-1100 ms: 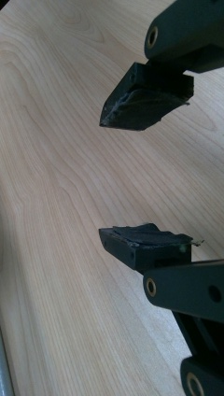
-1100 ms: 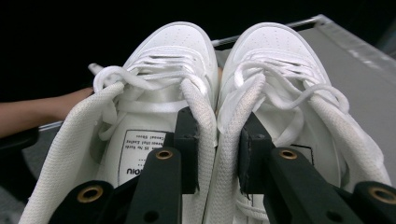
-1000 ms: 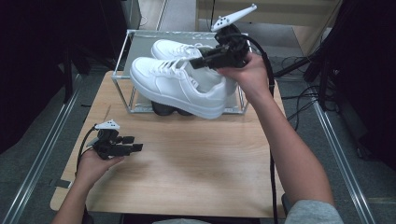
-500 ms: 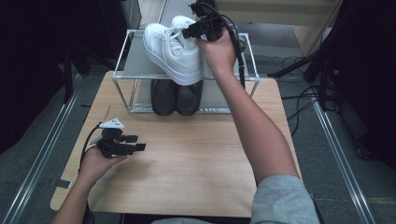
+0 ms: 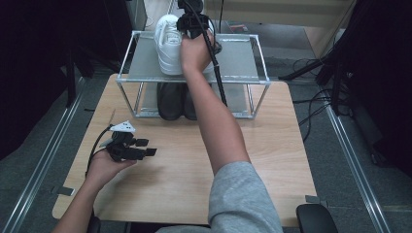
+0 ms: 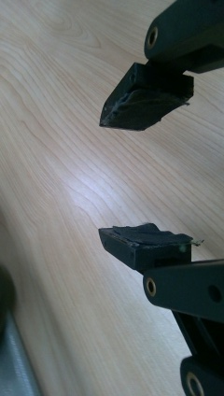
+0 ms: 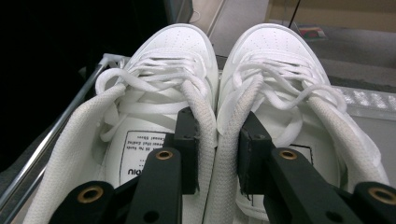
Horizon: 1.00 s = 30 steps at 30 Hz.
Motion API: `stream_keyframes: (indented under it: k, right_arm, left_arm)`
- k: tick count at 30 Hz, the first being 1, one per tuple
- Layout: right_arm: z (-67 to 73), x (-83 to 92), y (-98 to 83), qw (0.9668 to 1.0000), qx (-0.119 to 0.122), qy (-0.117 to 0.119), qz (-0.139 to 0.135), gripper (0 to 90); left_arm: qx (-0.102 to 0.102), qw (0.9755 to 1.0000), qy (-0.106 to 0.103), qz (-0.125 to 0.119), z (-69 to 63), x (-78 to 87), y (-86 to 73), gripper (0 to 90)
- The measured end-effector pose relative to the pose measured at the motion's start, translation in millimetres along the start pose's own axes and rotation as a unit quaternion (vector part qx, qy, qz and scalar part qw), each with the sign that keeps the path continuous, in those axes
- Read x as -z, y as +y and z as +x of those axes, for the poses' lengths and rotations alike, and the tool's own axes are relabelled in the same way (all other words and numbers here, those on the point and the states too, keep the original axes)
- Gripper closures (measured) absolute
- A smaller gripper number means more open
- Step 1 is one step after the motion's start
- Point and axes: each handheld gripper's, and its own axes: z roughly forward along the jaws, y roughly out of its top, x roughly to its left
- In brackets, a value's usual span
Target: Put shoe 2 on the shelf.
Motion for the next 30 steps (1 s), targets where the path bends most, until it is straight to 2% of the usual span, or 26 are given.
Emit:
stream_keyframes:
  k: [3,5,7,9,11,15,18,25,30]
  right_arm:
    - [6.1,-11.6,-4.8,0.9998,-0.015,-0.012,0.008,74.1]
    - [10.9,-19.3,-9.1,0.9994,-0.015,-0.023,0.019,73.2]
    - [14.6,-25.4,-15.1,0.9992,-0.013,-0.025,0.027,73.2]
    - [15.8,-26.5,-18.7,0.9993,-0.008,-0.030,0.022,73.0]
    - [13.0,-25.4,-20.8,0.9994,-0.018,-0.024,0.018,72.4]
    - [14.1,-23.6,-23.5,0.9995,-0.013,-0.026,0.015,70.2]
    - [13.4,-23.0,-24.2,0.9996,-0.013,-0.021,0.016,65.9]
    - [6.5,-20.1,-24.4,0.9994,-0.021,0.011,0.026,55.3]
    - [1.2,-12.2,-22.4,0.9992,0.007,0.025,0.031,54.0]
  left_arm:
    - [0.000,1.0000,-0.001,0.000,-0.7,-1.7,0.6,40.8]
    - [-0.002,1.0000,-0.001,0.002,-1.0,-3.1,0.6,40.8]
    - [-0.004,1.0000,-0.005,0.005,-1.4,-2.9,0.8,40.8]
    - [-0.004,1.0000,-0.005,0.007,-1.6,-3.0,0.7,40.8]
    - [-0.006,0.9999,-0.004,0.011,-1.8,-3.1,0.5,40.8]
    - [-0.010,0.9999,-0.004,0.013,-3.7,-3.4,0.7,40.8]
    - [-0.010,0.9998,-0.005,0.015,-4.8,-4.9,0.7,40.8]
    - [-0.009,0.9998,-0.007,0.015,-3.6,-7.3,1.1,41.0]
    - [-0.014,0.9998,-0.012,0.007,-4.4,-9.3,3.1,41.0]
